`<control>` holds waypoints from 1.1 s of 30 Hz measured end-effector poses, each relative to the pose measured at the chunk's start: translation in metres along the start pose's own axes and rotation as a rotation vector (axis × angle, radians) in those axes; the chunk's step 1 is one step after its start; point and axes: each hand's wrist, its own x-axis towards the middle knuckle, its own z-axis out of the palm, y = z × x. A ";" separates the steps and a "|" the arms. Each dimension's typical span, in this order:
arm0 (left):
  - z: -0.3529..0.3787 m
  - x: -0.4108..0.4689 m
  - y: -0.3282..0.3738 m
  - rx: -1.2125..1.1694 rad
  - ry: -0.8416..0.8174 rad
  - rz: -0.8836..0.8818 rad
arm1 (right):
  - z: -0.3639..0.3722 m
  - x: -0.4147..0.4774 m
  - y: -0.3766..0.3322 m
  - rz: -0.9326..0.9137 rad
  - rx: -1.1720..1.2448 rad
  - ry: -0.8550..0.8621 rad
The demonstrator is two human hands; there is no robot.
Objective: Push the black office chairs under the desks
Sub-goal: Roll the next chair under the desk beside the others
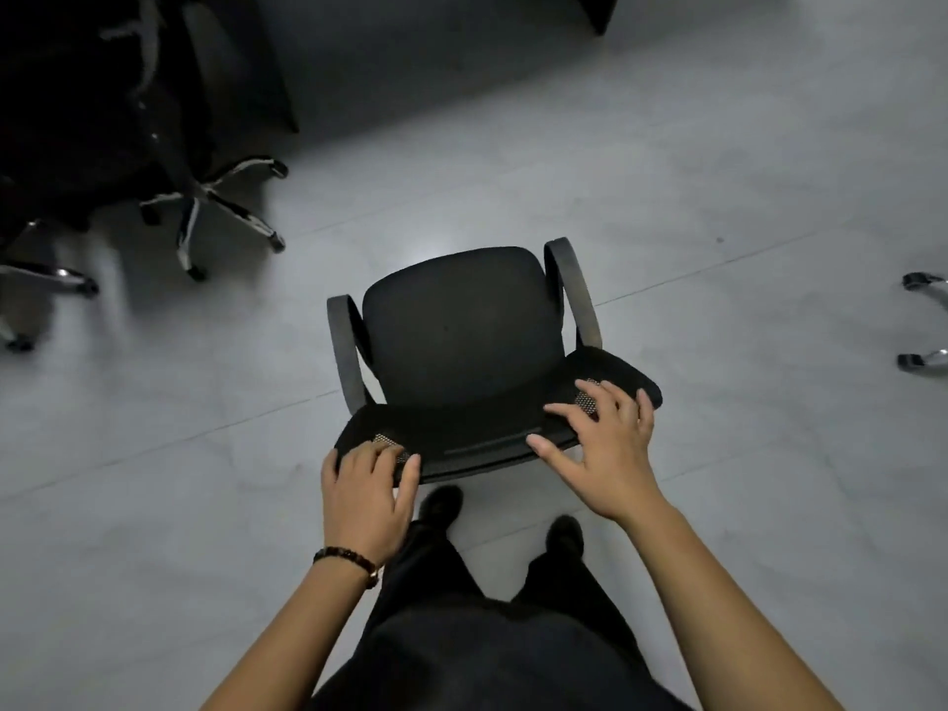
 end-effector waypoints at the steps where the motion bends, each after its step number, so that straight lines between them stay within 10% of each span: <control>1: 0.005 -0.006 0.008 -0.008 0.013 -0.021 | -0.005 0.003 0.007 -0.025 -0.005 -0.004; 15: 0.012 0.022 0.058 0.002 0.051 -0.169 | -0.040 0.073 0.042 -0.203 -0.083 -0.104; 33: -0.098 0.330 -0.032 0.020 0.133 -0.125 | -0.066 0.375 -0.091 -0.212 -0.083 -0.011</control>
